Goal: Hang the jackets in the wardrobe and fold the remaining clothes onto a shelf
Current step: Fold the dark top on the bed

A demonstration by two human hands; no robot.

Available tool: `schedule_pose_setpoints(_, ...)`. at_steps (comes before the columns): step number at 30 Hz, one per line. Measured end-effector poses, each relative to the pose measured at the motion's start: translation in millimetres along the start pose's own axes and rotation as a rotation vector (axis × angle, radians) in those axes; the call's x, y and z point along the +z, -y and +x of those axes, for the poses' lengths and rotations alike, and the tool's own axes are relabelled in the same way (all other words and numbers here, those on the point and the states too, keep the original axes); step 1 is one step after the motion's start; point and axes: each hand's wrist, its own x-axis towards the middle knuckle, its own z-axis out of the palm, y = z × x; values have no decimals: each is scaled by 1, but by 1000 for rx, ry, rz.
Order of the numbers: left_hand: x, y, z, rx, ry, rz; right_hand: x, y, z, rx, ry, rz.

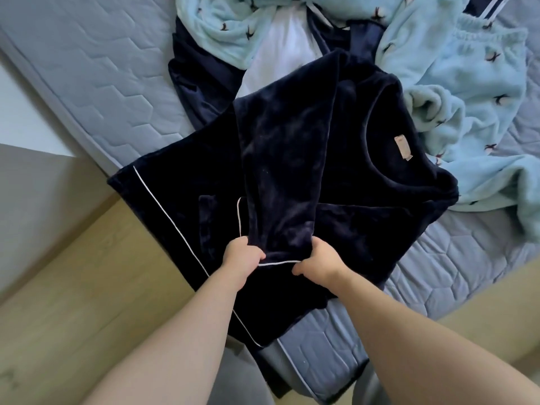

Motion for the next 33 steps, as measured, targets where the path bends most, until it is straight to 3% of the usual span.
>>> schedule_pose_setpoints(2,-2,0,2,-26,22,-29,5,-2,2,73,62,-87)
schedule_pose_setpoints(4,-4,-5,3,-40,50,-63,9,-3,2,172,90,-21)
schedule_pose_setpoints(8,-9,-19,16,30,84,-83,3,2,6,249,9,97)
schedule_pose_setpoints(11,-14,-28,25,98,101,106,-1,9,6,322,106,79)
schedule_pose_setpoints(14,-20,-31,21,-14,205,304,2,12,3,403,206,97)
schedule_pose_setpoints(18,-26,-17,14,-169,288,434,7,6,0,412,289,-84)
schedule_pose_setpoints(21,-28,1,13,-176,275,518,13,-5,-2,469,351,39)
schedule_pose_setpoints(24,-28,20,12,-239,288,477,19,-17,-3,495,297,98)
schedule_pose_setpoints(28,-22,39,14,-218,199,474,29,-28,1,447,216,-119)
schedule_pose_setpoints(33,-24,43,18,-349,18,18,39,-28,3,378,128,-310)
